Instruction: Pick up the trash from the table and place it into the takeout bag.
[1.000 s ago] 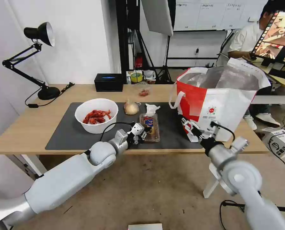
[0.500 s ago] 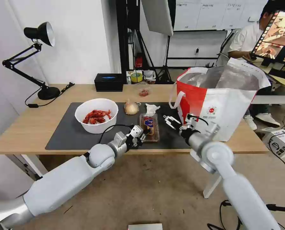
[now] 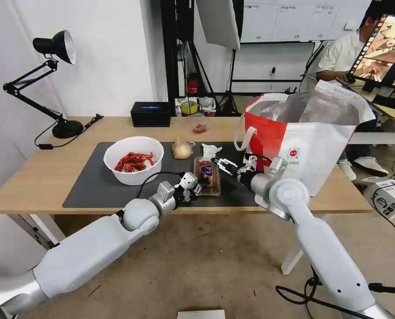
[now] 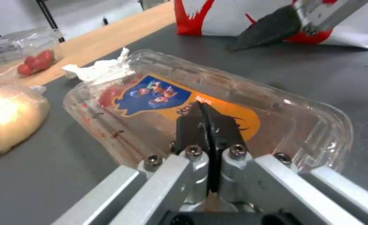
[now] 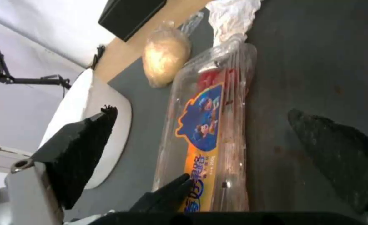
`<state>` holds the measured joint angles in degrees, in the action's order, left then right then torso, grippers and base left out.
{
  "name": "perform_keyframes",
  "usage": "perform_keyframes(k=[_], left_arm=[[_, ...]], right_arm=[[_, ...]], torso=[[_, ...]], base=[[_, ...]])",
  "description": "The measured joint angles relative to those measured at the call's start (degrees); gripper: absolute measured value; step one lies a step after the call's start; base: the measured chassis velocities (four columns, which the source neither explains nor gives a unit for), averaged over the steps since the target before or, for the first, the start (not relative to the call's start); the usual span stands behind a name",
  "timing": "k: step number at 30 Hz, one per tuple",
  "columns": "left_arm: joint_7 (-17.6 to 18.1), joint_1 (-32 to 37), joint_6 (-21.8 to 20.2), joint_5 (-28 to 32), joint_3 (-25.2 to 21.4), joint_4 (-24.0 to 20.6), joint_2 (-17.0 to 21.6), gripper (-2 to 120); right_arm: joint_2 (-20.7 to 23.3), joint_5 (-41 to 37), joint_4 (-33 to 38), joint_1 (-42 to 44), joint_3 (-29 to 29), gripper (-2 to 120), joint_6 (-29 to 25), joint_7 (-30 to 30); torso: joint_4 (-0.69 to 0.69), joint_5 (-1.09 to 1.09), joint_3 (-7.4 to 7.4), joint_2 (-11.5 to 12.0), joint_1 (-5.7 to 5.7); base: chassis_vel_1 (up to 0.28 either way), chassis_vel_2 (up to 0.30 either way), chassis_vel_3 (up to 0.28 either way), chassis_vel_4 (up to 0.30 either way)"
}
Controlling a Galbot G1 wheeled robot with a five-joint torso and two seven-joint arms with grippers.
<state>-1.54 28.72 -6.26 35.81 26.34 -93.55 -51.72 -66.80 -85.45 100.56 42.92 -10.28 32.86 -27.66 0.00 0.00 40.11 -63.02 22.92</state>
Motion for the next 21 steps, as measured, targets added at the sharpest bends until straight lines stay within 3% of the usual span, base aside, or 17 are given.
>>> perform_keyframes(k=[21], left_arm=[[0.31,0.27,0.52,0.94,-0.70,-1.63,0.74,0]], right_arm=[[-2.41,-3.61,-6.41,-6.57,2.72,100,5.15,-3.18]], torso=[[0.00,0.00,-0.01,-0.01,-0.01]], base=[[0.000,0.000,0.000,0.000]])
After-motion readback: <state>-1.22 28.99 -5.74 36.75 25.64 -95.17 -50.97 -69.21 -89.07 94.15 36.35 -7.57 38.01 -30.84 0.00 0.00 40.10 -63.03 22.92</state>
